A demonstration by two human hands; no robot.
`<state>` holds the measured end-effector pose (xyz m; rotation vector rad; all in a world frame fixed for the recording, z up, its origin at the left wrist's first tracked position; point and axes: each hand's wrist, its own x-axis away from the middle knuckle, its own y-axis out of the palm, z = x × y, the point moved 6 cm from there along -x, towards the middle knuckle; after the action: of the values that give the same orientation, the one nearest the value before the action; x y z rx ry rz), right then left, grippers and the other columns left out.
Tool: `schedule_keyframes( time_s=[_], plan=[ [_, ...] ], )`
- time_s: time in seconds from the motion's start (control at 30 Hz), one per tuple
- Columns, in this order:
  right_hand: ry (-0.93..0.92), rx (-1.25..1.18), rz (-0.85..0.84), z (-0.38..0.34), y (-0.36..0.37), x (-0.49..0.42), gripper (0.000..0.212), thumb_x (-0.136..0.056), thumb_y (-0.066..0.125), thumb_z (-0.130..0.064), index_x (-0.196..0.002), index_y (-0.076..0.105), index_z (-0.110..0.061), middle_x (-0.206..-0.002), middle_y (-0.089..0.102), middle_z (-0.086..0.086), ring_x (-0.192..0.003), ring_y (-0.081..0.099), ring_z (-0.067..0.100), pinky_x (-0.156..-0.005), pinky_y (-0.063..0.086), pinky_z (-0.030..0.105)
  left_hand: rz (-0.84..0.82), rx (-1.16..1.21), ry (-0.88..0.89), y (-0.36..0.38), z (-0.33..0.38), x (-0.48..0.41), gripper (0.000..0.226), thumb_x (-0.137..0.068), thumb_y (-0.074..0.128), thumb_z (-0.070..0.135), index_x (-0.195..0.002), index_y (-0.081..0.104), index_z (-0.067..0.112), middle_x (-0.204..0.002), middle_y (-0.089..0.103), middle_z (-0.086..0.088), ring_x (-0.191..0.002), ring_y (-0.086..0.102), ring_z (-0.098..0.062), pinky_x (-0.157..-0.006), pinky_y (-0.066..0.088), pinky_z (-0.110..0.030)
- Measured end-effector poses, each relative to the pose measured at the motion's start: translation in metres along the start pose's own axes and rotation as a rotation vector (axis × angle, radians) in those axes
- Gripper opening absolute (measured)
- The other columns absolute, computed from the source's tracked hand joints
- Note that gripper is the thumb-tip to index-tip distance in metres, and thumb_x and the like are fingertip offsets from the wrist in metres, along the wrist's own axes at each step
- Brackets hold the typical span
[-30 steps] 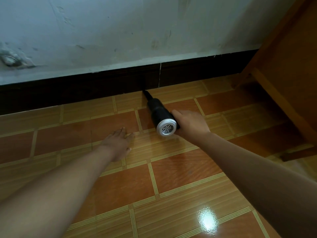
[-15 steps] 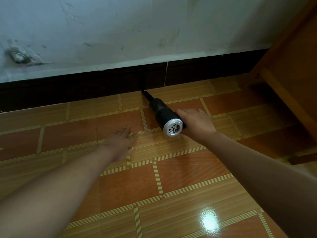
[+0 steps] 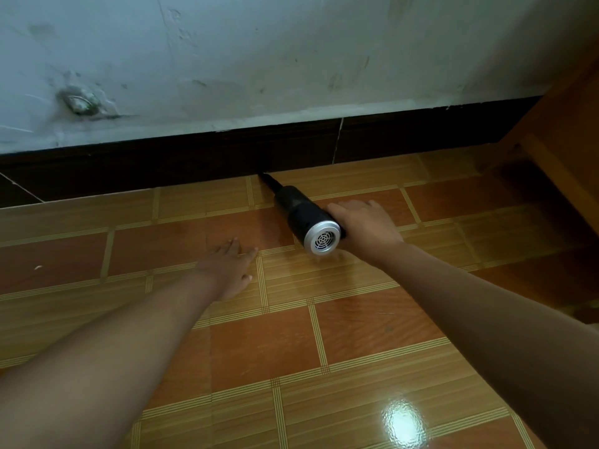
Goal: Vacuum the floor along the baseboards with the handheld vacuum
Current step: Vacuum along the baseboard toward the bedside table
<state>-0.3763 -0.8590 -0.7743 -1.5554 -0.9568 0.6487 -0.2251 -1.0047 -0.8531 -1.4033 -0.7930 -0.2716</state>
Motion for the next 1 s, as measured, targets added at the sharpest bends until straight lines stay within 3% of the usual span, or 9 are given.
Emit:
schedule_keyframes(
  time_s=[0.27,0.7,1.0],
  plan=[
    [0.059,-0.004,-0.026,0.012,-0.003,0.006,0.040,-0.084,0.064,-0.034,-0.121,0.050,-0.025,-0.112,0.060,-0.005,-0.111,0.051,0.016,-0.103,0.027,0.038,-0.011,-0.003,-0.008,-0.002,0.000,0.000,0.062,-0.103,0.028,0.039,-0.152,-0.005,0.022,-0.158,-0.006,-0.019,-0.148,-0.002,-0.028,-0.119,0.004,-0.038],
    [0.041,-0.026,-0.017,0.008,0.000,0.002,0.037,-0.084,0.064,-0.033,-0.117,0.051,-0.024,-0.109,0.060,-0.005,-0.108,0.052,0.017,-0.097,0.030,0.036,-0.011,-0.001,-0.001,-0.001,0.000,-0.001,0.062,-0.103,0.027,0.038,-0.152,-0.006,0.022,-0.158,-0.007,-0.020,-0.148,-0.003,-0.030,-0.119,0.003,-0.038],
    [0.132,-0.020,-0.005,0.042,-0.004,0.021,0.035,-0.079,0.070,-0.031,-0.108,0.051,-0.024,-0.091,0.048,-0.012,-0.099,0.051,0.015,-0.089,0.032,0.033,0.086,-0.040,0.000,-0.010,0.015,-0.007,0.058,-0.103,0.027,0.034,-0.153,0.003,0.019,-0.159,0.001,-0.017,-0.148,0.004,-0.028,-0.119,0.008,-0.036]
  ],
)
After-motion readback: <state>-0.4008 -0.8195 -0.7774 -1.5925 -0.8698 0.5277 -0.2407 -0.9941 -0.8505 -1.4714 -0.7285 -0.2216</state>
